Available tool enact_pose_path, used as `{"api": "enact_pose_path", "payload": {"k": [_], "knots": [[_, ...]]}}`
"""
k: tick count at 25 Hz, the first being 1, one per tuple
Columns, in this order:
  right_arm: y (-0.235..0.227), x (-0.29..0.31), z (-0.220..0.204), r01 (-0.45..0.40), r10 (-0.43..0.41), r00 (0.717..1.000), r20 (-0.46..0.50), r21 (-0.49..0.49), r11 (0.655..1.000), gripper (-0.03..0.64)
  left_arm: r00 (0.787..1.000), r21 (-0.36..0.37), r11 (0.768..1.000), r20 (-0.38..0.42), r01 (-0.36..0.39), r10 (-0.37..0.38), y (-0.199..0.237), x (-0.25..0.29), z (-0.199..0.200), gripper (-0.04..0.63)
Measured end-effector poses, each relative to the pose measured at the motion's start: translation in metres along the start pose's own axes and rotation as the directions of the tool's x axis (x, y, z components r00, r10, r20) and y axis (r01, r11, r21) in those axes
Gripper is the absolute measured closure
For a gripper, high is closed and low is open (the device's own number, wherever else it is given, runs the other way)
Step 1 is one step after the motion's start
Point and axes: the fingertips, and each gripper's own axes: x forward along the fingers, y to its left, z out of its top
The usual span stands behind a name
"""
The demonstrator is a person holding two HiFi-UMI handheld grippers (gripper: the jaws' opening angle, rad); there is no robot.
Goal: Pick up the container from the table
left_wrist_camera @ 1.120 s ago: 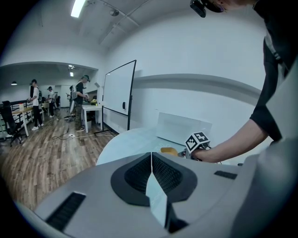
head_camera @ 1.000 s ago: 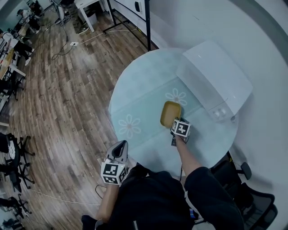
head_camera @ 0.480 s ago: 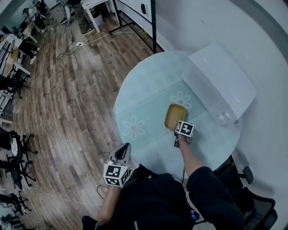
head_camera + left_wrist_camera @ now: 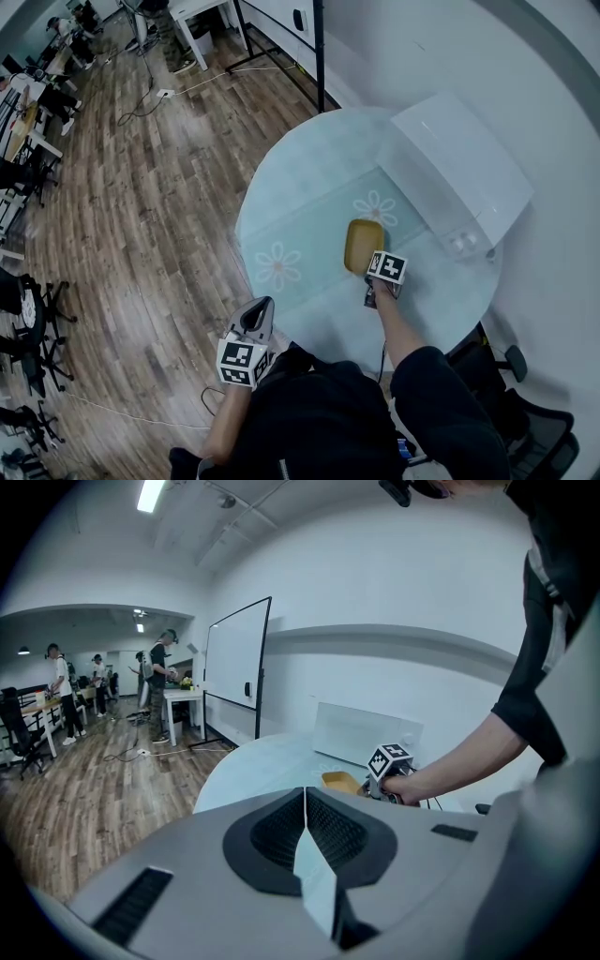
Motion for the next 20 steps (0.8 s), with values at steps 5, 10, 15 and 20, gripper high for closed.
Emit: {"api": "enact_pose_path", "payload": {"k": [5,10,15,20], "knots": [[-0.001,-0.013,0.006,-0.019,0.019,1.000,0.023,-0.015,1.000,0.589,1.000,0.005,1.000,0.005,0.023,-0.023,-0.003,0.006,0.001,0.577],[0.000,-0.038,0.012,-0.047,0.048,0.997,0.057,-0.014,0.999,0.589,0.998,0.015,0.998,0.015,0.064,-0.064,-0.008,0.016,0.006,0.578],[0.004,-0.068,0.015,-0.093,0.093,0.993,0.077,-0.008,0.996,0.589,0.993,0.035,0.993,0.029,0.114,-0.115,-0.018,0.029,0.014,0.577],[0.018,-0.106,0.022,-0.155,0.158,0.981,0.110,-0.039,0.987,0.589,0.986,0.058,0.985,0.037,0.160,-0.163,-0.028,0.042,0.022,0.578]]}}
